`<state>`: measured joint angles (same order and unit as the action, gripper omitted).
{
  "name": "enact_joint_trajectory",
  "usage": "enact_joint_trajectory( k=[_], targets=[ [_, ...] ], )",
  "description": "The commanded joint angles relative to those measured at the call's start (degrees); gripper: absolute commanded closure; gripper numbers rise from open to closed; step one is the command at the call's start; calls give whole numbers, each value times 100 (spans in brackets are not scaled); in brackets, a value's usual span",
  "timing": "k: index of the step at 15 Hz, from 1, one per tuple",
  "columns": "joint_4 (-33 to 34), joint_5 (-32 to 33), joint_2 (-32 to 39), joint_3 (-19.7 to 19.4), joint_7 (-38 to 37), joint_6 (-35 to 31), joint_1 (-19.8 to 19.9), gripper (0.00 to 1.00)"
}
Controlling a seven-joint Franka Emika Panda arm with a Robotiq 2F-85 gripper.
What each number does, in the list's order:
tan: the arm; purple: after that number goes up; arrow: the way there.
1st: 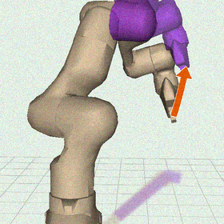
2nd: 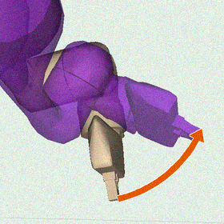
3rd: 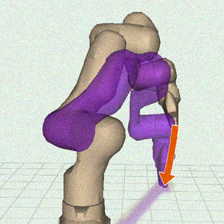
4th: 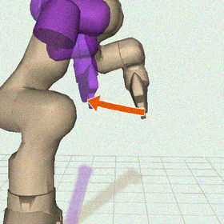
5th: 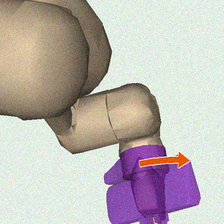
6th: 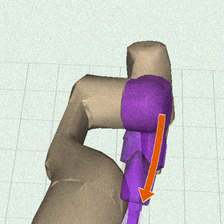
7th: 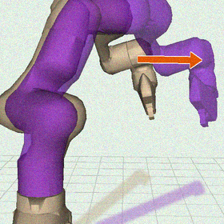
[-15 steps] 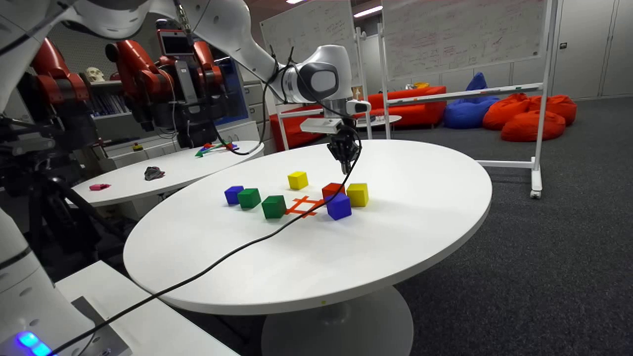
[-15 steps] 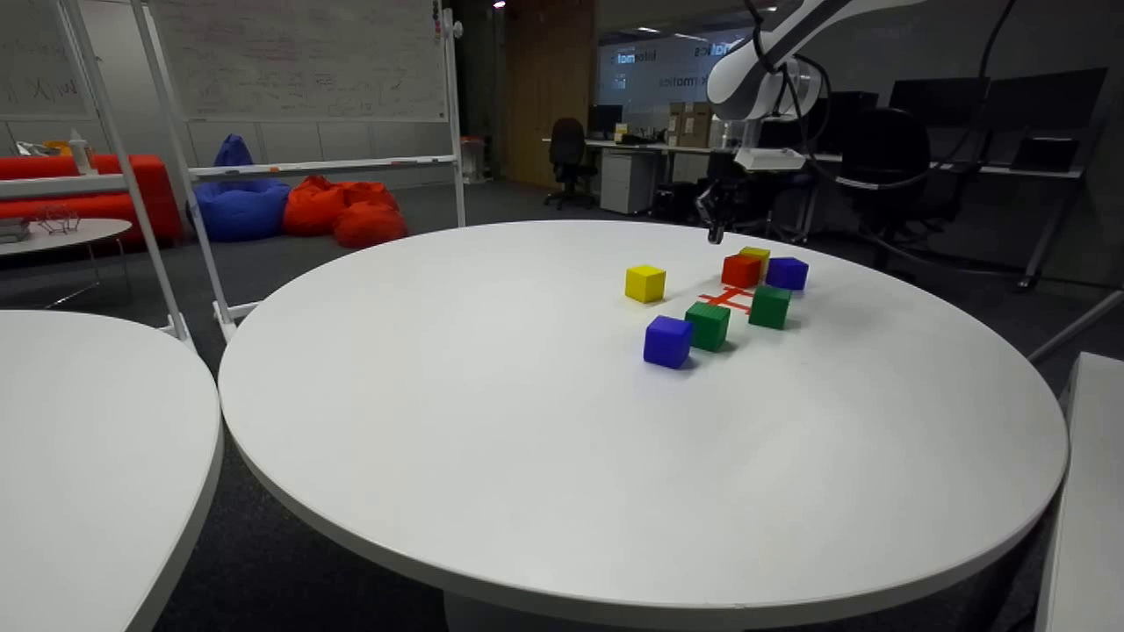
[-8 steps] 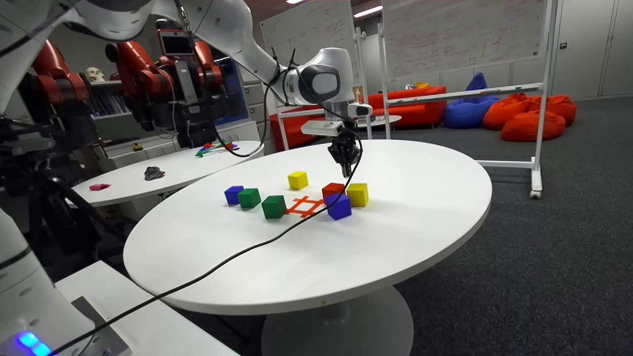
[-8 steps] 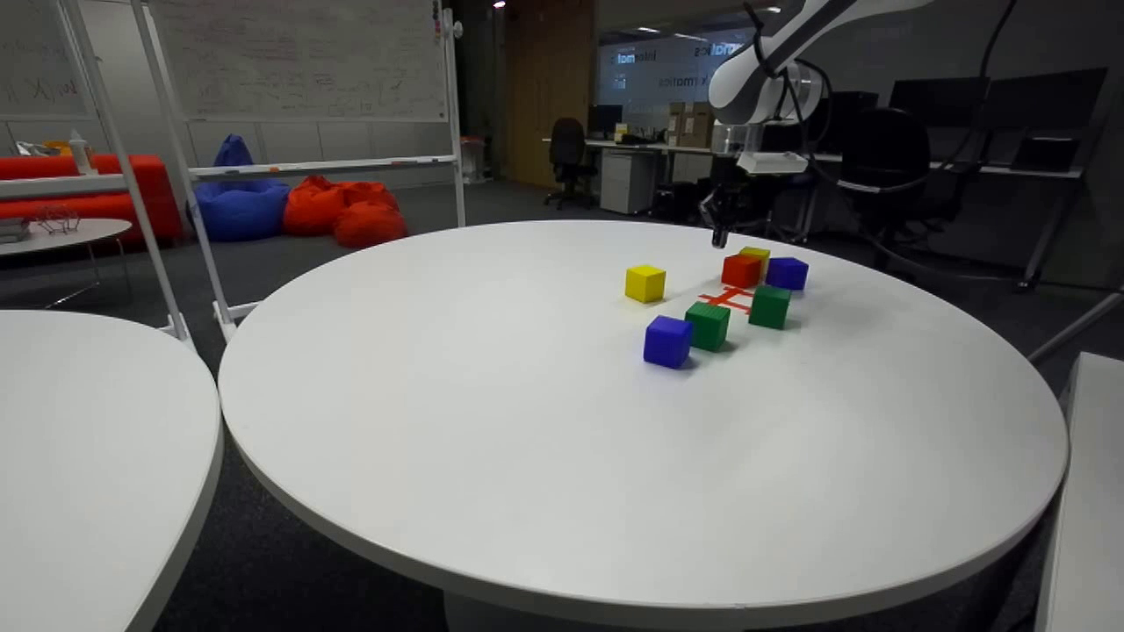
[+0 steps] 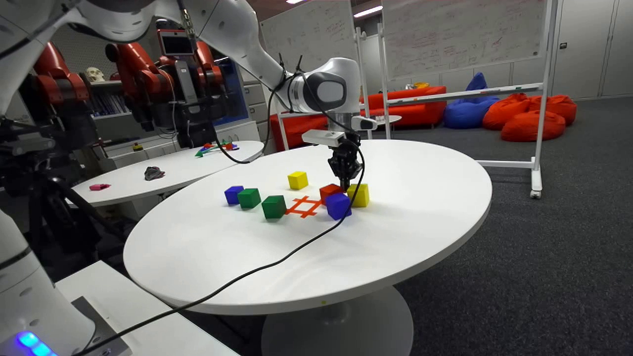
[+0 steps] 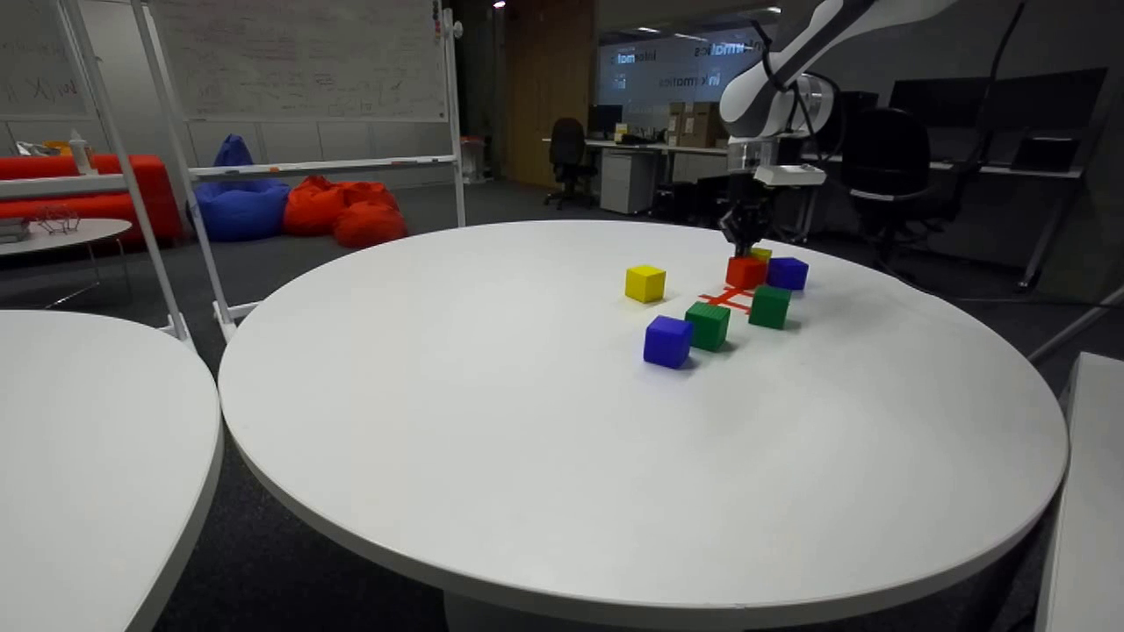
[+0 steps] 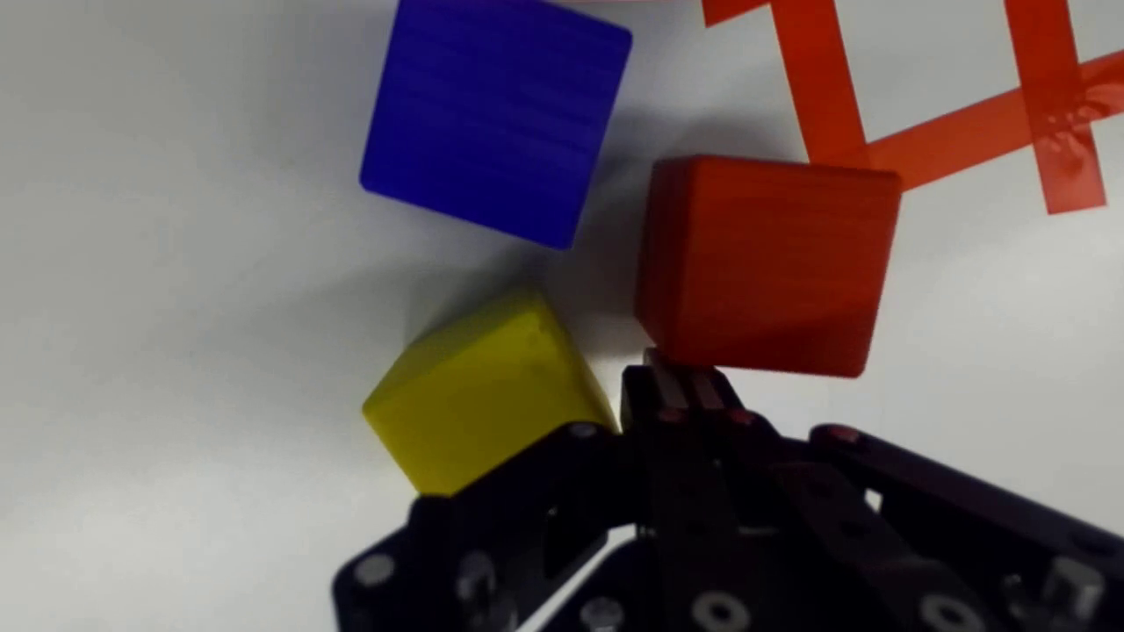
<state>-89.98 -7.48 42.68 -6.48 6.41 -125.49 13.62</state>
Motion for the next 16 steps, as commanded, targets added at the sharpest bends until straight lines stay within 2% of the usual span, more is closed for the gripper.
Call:
enact_joint_trajectory(
  k=[1,4,5,16],
  targets=[
    [-246,95,-214,-7,-84,600,62,100],
    [-134,96,-158,-61,-208,1006,25,100],
    [-19,46,5,6,-50,754,61,99],
    [-15,43,6,-8,-124,863,57,99]
  ],
)
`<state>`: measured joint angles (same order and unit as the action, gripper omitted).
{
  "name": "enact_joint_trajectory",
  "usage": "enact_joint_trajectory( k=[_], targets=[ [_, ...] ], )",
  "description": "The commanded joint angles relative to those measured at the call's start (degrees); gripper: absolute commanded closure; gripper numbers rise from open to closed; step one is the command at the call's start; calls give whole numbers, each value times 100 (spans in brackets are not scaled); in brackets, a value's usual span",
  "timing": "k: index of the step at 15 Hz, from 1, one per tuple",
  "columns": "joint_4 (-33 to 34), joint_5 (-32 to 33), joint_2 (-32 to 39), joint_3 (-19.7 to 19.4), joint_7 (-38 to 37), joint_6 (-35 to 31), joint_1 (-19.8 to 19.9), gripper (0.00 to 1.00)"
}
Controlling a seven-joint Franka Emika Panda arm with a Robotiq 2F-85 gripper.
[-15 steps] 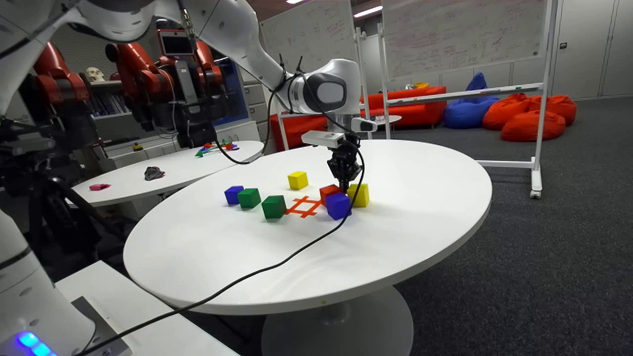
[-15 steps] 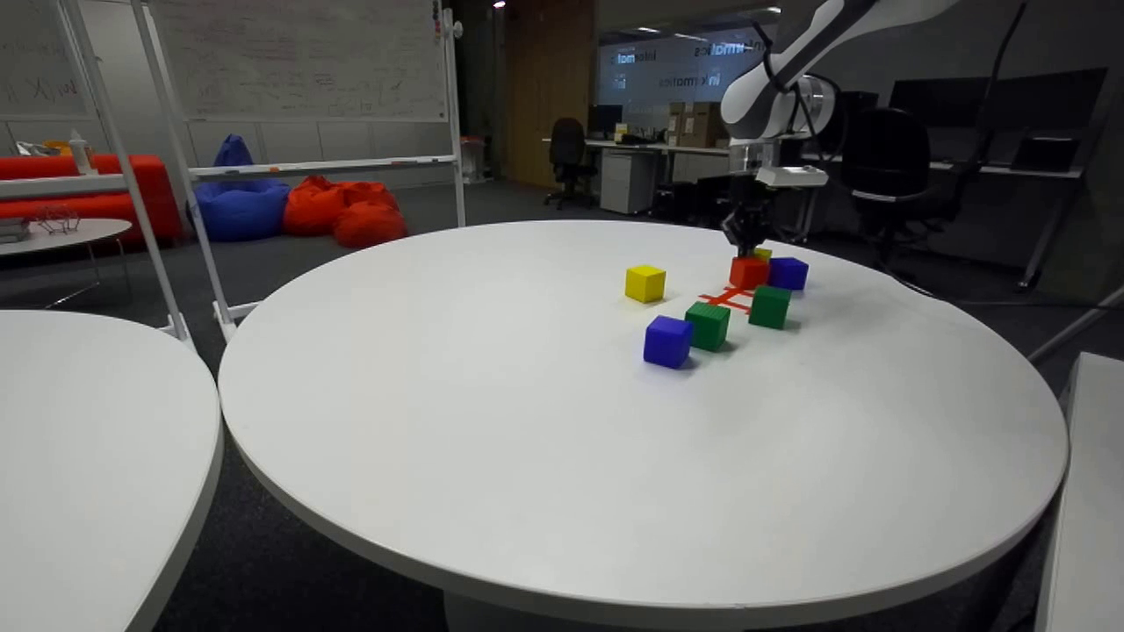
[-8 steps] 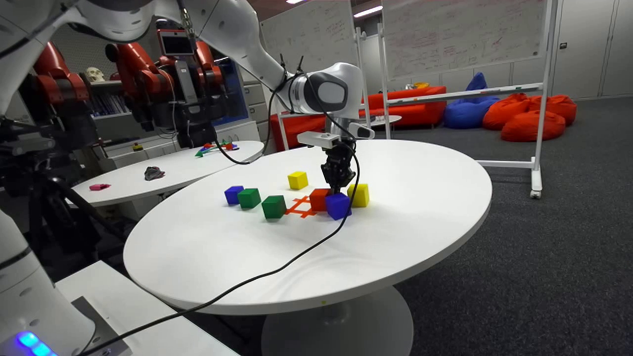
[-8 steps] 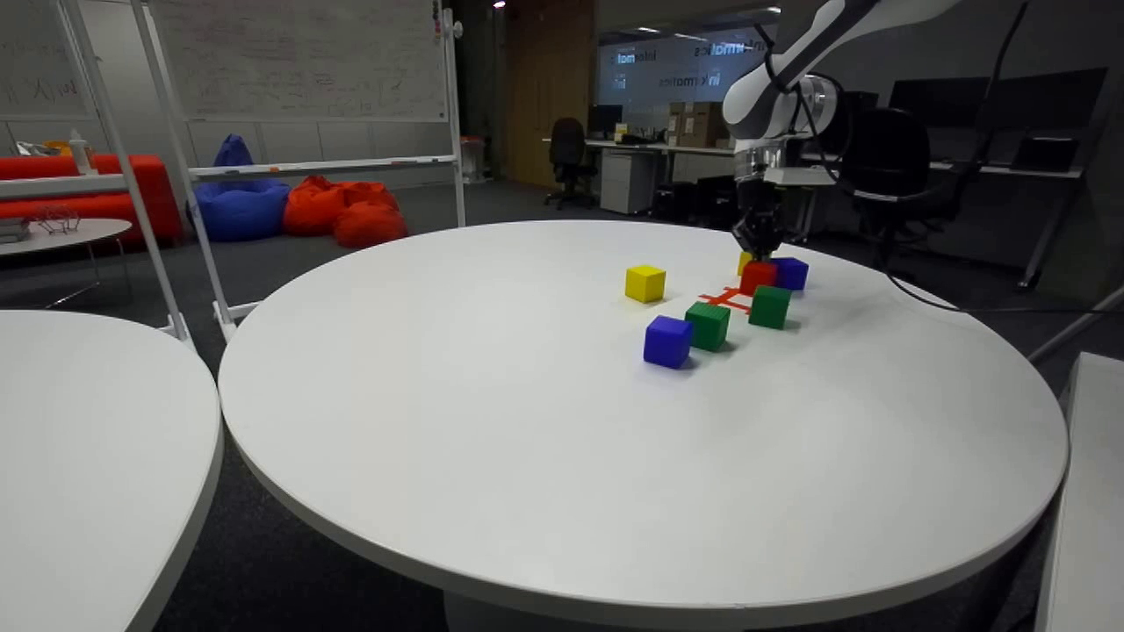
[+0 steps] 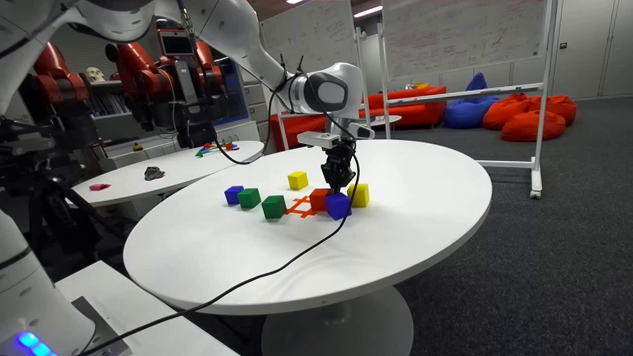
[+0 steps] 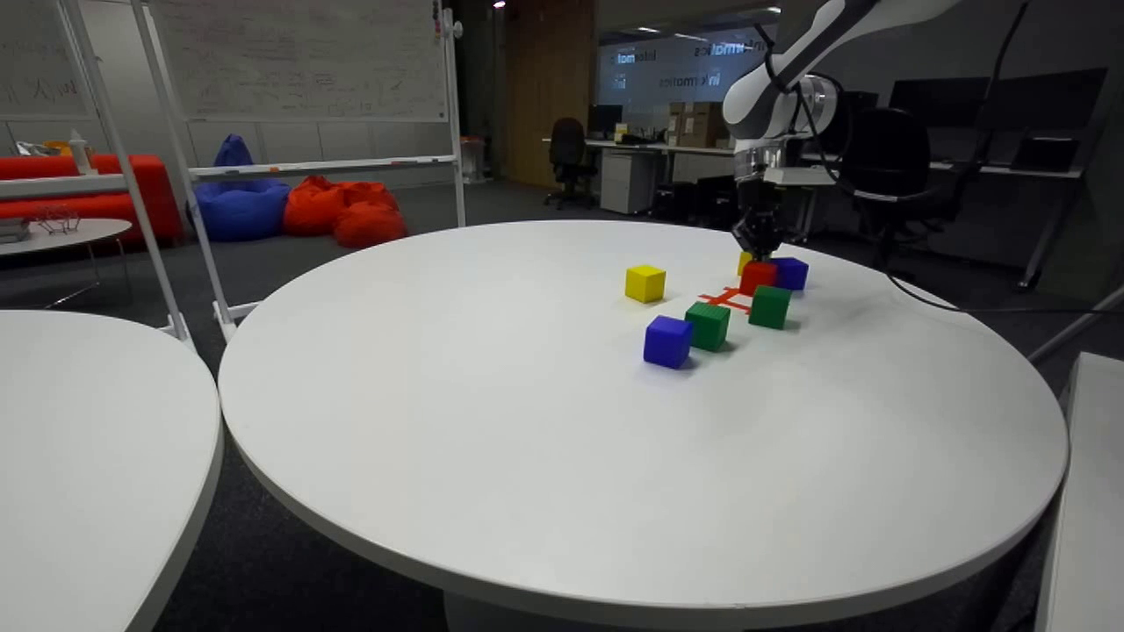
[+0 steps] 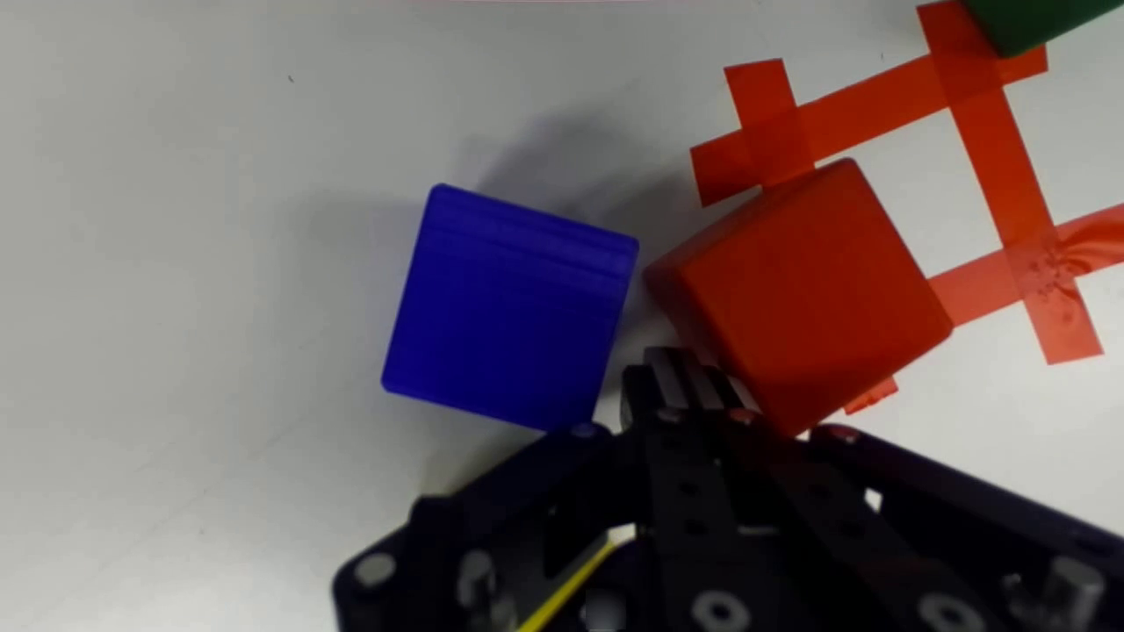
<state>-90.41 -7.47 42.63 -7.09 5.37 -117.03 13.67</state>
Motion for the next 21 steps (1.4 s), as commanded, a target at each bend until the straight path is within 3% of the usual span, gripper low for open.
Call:
enact_joint_trajectory(
  k=[1,9,14,15,21],
  targets=[
    [28,42,11,53,-21,17,51,100],
    [49,66,61,231,427,162,53,100],
    [139,73,110,385,912,588,116,100],
    [37,34,71,301,612,312,31,100],
    [39,34,71,307,632,334,27,99]
  ],
)
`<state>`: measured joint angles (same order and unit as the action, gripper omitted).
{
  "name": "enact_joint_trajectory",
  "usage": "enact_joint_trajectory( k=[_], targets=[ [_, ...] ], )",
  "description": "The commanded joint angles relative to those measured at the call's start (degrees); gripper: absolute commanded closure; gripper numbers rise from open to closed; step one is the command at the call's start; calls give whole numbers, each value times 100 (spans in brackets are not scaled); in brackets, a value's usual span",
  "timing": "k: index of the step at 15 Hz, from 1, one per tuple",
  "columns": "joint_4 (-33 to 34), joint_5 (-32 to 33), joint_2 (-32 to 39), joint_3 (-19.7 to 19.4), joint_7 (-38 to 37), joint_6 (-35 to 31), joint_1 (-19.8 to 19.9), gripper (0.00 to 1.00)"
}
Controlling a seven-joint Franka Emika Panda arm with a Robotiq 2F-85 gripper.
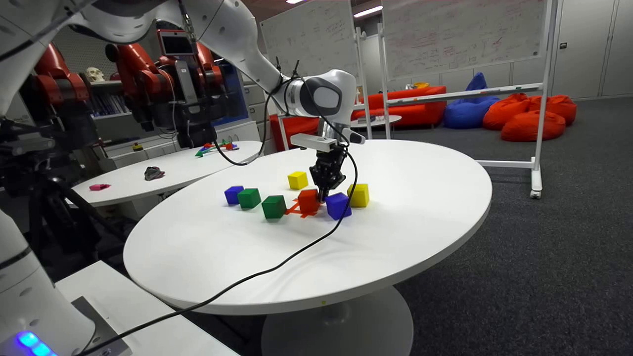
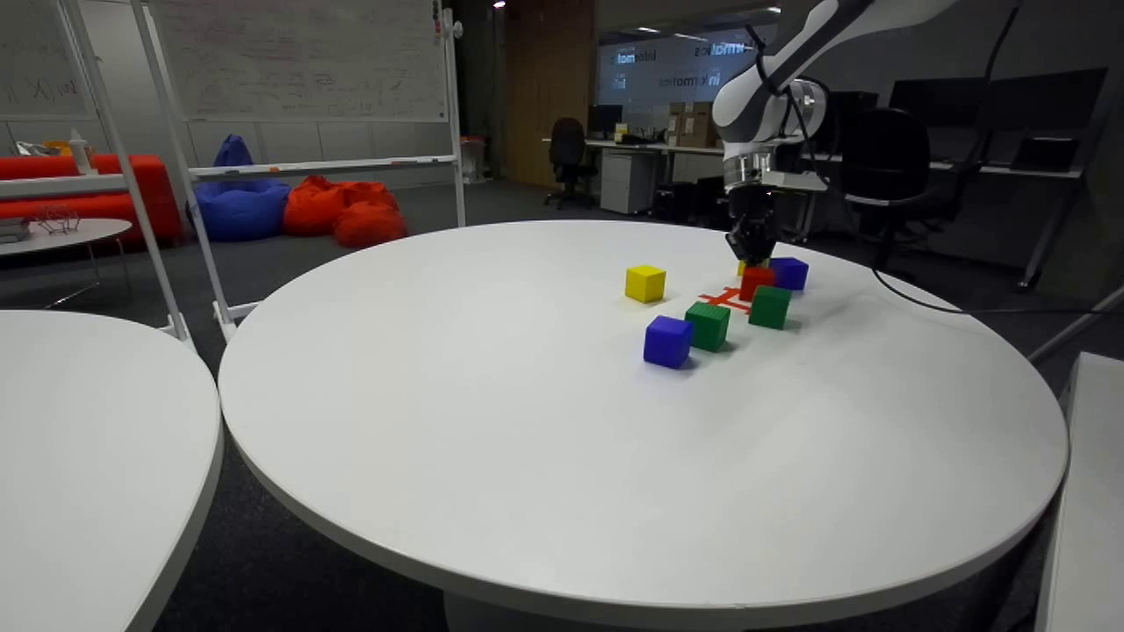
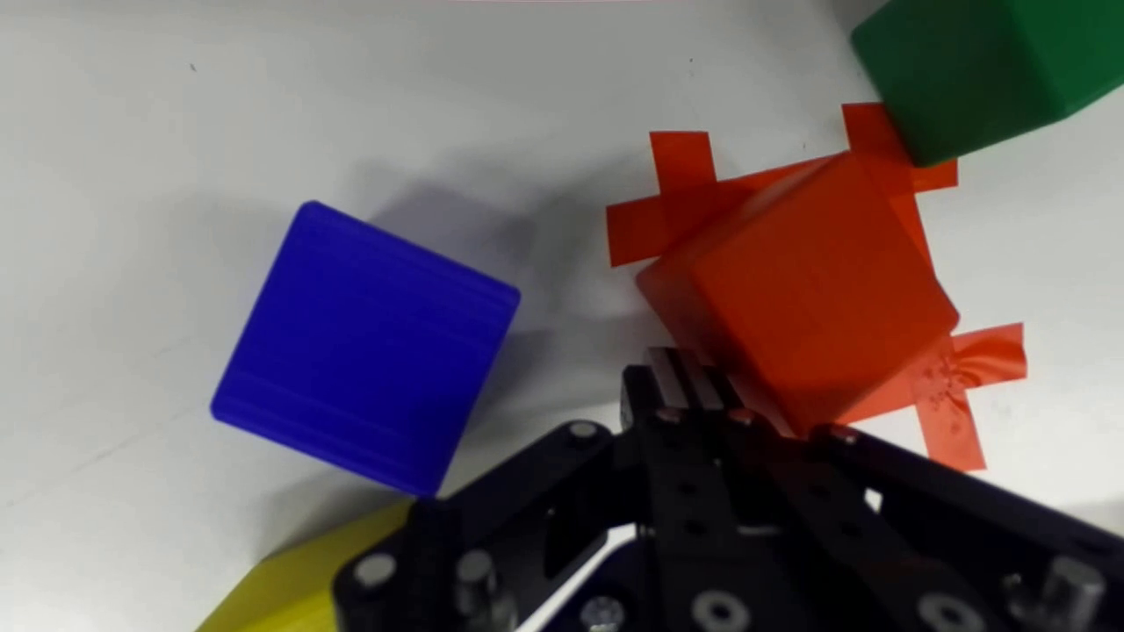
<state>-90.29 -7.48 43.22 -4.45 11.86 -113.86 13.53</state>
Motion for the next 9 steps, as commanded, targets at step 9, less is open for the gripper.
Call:
enact_joint_trajectory(
  k=[9],
  targets=[
    [69,68,28,98,173,241,66,100]
  ],
)
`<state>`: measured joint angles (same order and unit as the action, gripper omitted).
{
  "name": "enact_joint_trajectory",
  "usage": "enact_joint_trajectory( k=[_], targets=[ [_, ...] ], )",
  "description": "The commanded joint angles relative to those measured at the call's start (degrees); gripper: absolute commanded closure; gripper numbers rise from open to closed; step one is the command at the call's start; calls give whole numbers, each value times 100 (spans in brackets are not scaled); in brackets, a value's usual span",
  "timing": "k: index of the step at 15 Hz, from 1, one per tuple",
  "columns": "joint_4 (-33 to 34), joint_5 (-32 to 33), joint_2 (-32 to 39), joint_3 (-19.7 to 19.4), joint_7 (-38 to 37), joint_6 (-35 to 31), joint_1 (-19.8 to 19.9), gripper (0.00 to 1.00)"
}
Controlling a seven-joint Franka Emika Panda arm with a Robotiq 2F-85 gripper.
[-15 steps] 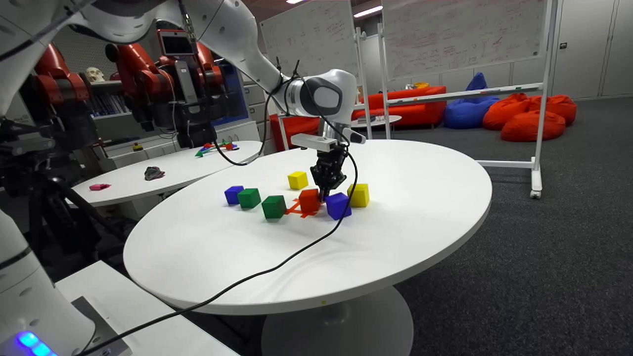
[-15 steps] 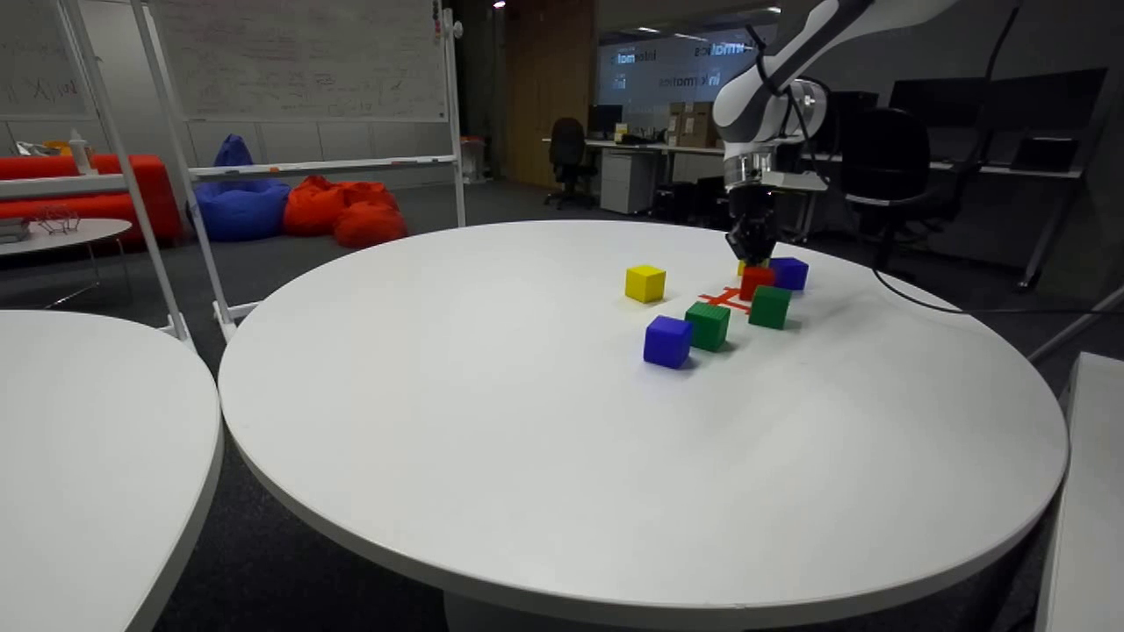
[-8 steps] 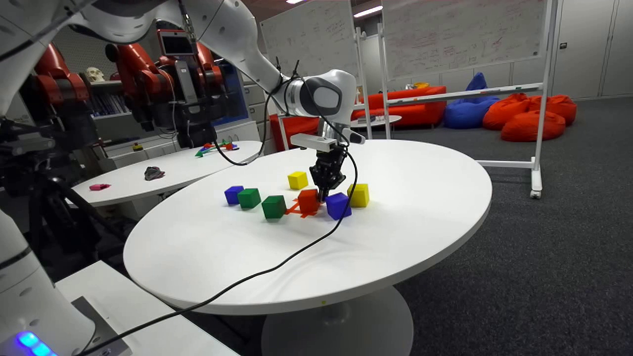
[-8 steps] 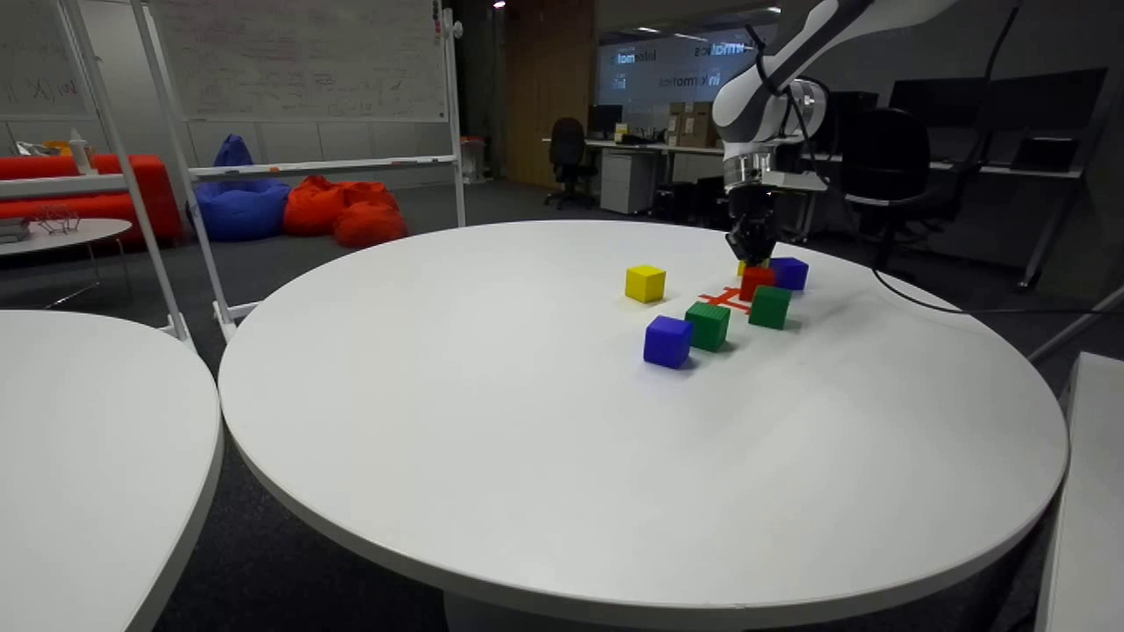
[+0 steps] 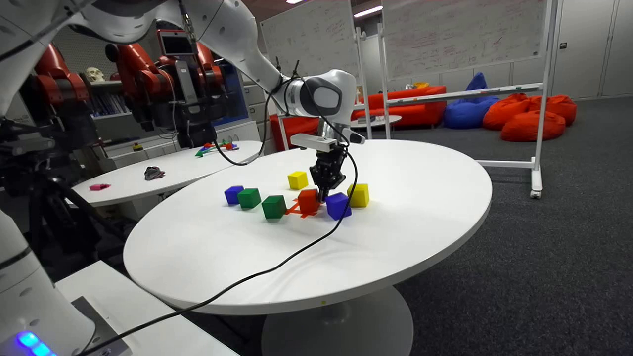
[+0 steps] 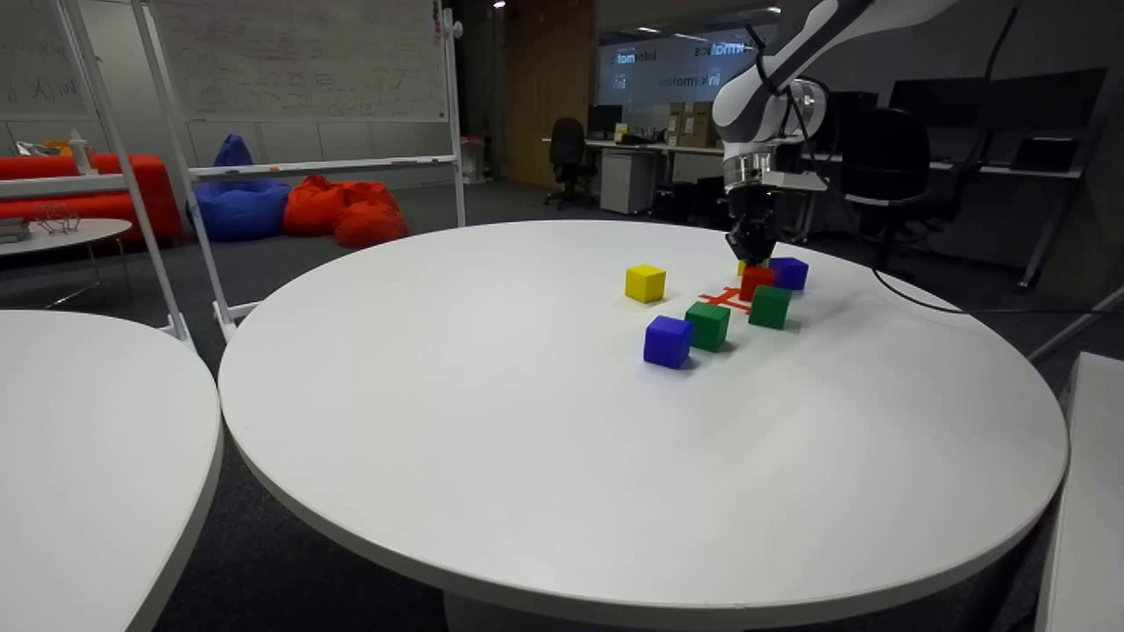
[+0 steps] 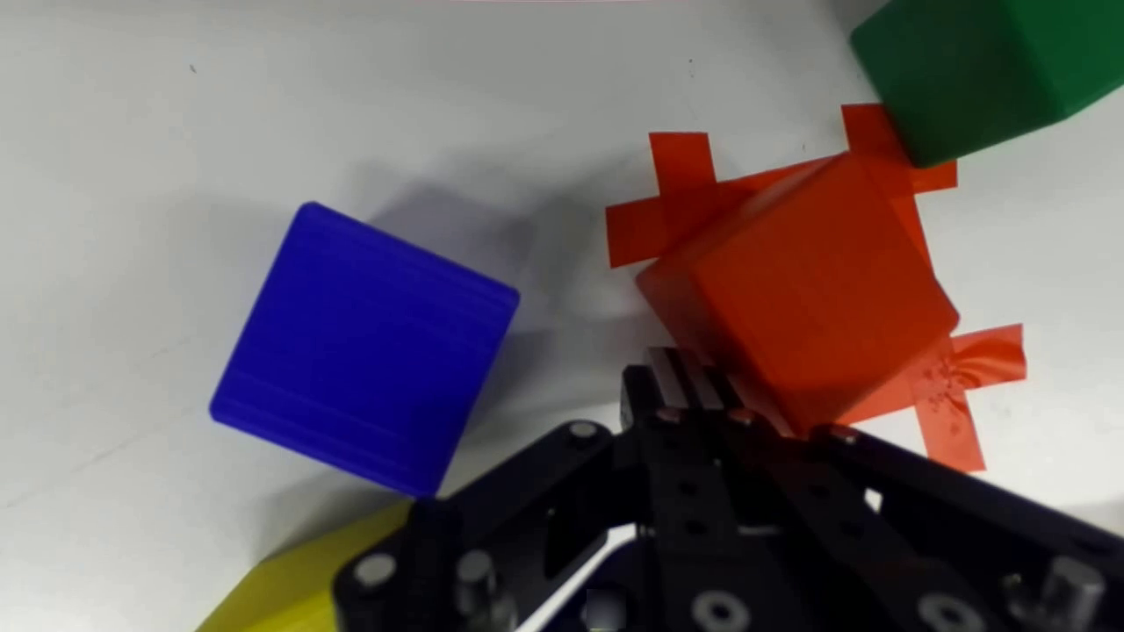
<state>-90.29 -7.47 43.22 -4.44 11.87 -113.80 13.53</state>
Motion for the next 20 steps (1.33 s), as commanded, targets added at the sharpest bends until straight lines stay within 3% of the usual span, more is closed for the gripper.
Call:
enact_joint_trajectory(
  k=[1,6,20],
  targets=[
    [78,63,35,129,268,271,75,100],
    [66,-178,36,326,543,151,145,100],
    [29,-48,14,259,334,131,21,99]
  ],
)
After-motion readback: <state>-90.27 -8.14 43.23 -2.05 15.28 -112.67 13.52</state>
